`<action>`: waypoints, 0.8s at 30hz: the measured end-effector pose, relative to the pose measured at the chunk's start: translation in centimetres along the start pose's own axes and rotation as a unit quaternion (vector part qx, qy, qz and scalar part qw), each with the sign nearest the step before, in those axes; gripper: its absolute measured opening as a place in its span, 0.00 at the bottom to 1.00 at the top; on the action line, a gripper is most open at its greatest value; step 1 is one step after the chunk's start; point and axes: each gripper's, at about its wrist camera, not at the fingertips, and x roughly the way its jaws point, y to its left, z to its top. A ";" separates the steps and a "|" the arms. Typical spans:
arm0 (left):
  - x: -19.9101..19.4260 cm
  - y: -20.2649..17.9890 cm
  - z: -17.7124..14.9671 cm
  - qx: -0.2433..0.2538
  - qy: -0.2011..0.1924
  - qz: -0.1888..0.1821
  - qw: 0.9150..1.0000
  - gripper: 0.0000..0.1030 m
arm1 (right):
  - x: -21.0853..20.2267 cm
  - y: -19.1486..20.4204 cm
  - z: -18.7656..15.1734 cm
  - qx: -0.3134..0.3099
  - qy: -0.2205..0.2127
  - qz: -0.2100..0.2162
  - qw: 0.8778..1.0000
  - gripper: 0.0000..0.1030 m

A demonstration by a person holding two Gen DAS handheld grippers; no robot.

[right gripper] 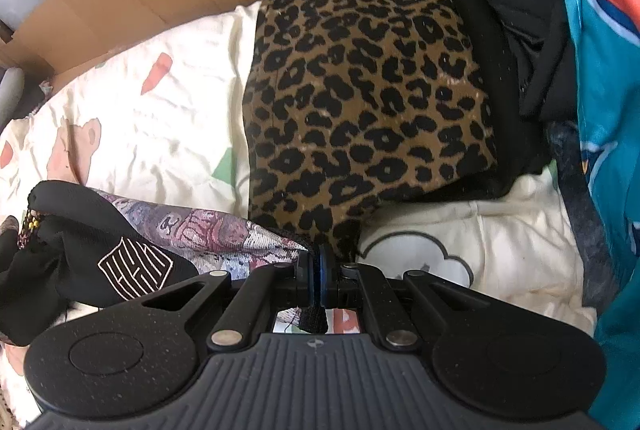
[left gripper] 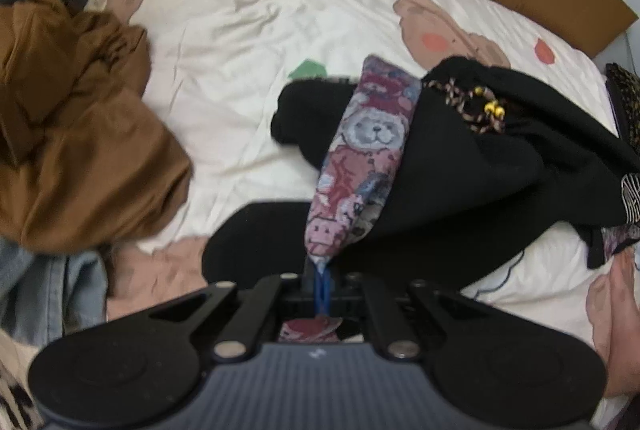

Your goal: Fold clothes

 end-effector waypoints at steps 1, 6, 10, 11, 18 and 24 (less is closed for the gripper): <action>0.1 0.2 -0.4 -0.005 0.004 -0.003 1.000 0.02 | 0.0 -0.1 -0.2 0.001 0.002 0.000 1.000 0.00; 0.5 0.7 -2.4 -0.024 0.021 -0.006 0.999 0.02 | 0.4 -0.4 -1.2 0.008 0.015 -0.001 1.000 0.00; 0.8 0.9 -3.9 -0.033 0.031 -0.006 0.999 0.02 | 1.0 -0.7 -2.2 0.016 0.029 -0.007 0.999 0.00; 0.9 1.0 -4.3 -0.036 0.034 -0.006 0.999 0.02 | 1.2 -0.7 -2.5 0.017 0.032 -0.009 0.999 0.01; 1.4 1.1 -6.1 -0.055 0.062 -0.011 0.996 0.09 | 1.6 -0.7 -3.5 0.017 0.053 -0.024 0.998 0.13; -1.0 1.4 -4.5 -0.045 0.035 0.006 0.998 0.31 | -0.4 -0.5 -2.8 0.000 0.038 -0.042 0.998 0.33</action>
